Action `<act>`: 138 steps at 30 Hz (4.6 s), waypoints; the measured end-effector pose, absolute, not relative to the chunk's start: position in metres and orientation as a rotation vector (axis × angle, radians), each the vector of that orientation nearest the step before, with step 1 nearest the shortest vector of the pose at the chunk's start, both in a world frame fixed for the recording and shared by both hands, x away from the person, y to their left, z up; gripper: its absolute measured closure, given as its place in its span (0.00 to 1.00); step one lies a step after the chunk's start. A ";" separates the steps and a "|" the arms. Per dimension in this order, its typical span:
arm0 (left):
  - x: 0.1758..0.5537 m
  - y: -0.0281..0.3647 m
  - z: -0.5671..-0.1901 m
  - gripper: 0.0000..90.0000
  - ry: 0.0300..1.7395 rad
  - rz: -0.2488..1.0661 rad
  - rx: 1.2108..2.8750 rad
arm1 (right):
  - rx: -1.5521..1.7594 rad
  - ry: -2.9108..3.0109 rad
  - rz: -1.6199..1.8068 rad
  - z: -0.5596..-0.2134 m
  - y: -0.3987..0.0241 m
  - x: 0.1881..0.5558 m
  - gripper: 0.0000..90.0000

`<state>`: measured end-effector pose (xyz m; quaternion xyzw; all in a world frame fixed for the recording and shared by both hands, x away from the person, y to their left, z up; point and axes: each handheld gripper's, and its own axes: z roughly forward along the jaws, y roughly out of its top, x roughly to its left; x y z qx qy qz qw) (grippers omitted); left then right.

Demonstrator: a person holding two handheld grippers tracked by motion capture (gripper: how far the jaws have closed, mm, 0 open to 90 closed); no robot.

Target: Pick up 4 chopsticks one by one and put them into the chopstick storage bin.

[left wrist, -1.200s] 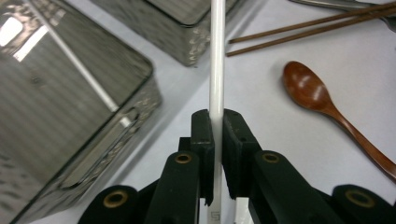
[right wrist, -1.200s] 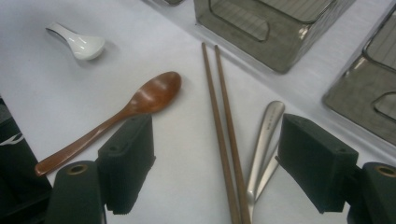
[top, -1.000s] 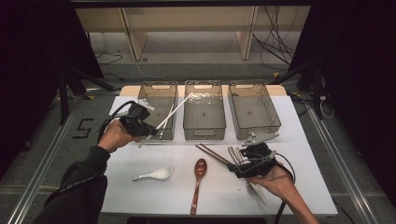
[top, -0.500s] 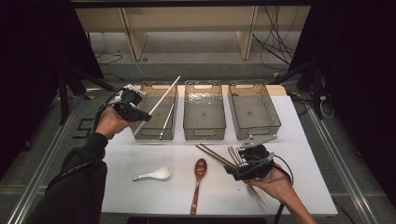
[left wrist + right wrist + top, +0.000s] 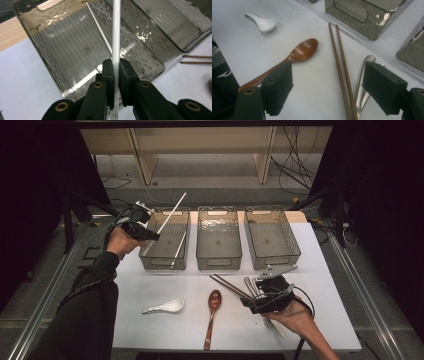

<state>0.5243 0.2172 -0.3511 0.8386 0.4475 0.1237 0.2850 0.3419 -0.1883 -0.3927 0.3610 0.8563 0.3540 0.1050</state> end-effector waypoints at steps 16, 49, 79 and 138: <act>0.541 0.225 -0.363 0.92 1.260 0.355 2.190 | 1.065 2.522 1.046 -0.392 -0.188 0.342 0.27; 0.546 0.225 -0.396 0.92 1.326 0.354 2.157 | 1.063 2.532 1.043 -0.392 -0.188 0.341 0.27; 0.499 0.221 -0.373 0.32 1.236 0.323 2.052 | 1.077 2.533 1.039 -0.393 -0.190 0.344 0.27; 0.356 0.192 -0.396 0.17 0.969 0.250 2.043 | 1.118 2.729 0.679 -0.428 -0.187 0.403 0.52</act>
